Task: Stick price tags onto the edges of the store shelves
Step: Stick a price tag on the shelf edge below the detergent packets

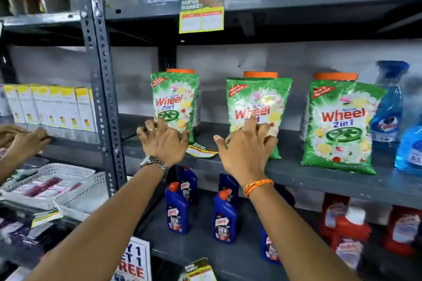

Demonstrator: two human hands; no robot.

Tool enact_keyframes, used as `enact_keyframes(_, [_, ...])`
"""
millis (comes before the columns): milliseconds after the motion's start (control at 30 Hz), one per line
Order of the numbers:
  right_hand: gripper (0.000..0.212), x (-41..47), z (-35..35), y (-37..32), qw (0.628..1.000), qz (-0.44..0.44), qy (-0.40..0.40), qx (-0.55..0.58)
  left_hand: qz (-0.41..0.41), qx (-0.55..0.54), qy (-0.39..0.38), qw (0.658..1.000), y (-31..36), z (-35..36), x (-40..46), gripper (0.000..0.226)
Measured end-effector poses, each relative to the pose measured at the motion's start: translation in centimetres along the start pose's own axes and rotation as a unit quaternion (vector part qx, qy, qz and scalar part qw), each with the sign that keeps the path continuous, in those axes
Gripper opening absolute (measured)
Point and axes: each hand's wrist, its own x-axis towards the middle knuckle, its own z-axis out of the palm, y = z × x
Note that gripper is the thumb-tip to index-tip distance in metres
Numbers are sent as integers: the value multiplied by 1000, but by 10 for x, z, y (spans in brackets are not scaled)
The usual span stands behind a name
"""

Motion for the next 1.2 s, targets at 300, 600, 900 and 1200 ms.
enact_keyframes(300, [54,7,36,-22,996,73,-32,-36,-38,-22,-91,995,9,33,22,58])
enact_keyframes(600, [37,9,55,-36,992,100,-29,-65,-81,-84,-87,989,21,42,32,48])
enact_keyframes(900, [13,16,61,-39,987,161,7,26,-139,-239,-101,956,22,33,33,31])
enact_keyframes(1200, [5,21,19,-12,932,196,-100,290,-151,-622,-130,757,7,1,25,28])
